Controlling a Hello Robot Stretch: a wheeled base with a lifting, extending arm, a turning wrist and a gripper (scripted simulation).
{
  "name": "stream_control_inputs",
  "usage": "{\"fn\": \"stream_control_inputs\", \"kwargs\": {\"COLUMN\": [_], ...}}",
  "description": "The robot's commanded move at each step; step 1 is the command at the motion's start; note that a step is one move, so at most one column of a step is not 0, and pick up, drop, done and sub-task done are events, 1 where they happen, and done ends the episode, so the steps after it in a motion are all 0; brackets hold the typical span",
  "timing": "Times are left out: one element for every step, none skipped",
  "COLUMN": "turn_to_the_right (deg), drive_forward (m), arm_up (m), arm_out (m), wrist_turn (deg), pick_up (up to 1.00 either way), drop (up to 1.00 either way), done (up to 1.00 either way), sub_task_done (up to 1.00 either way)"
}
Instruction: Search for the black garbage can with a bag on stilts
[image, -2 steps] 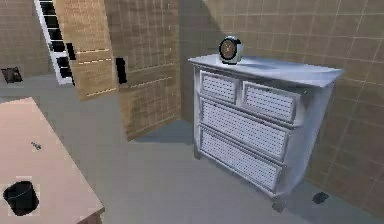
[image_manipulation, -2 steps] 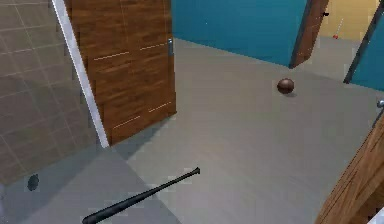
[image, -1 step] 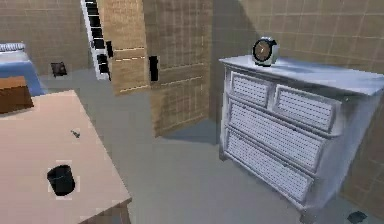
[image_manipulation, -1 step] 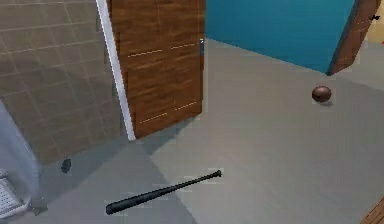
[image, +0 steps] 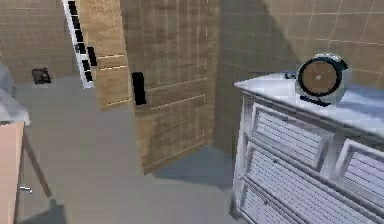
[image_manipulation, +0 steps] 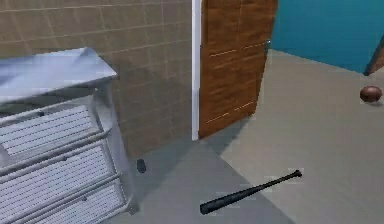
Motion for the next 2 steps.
{"fn": "stream_control_inputs", "kwargs": {"turn_to_the_right": [-30.0,0.0], "drive_forward": [0.00,1.00], "arm_up": [0.00,0.00], "arm_out": [0.00,0.00], "wrist_turn": [0.0,0.0], "pick_up": [0.00,0.00], "drop": [0.00,0.00], "done": [0.00,0.00], "sub_task_done": [0.00,0.00]}}
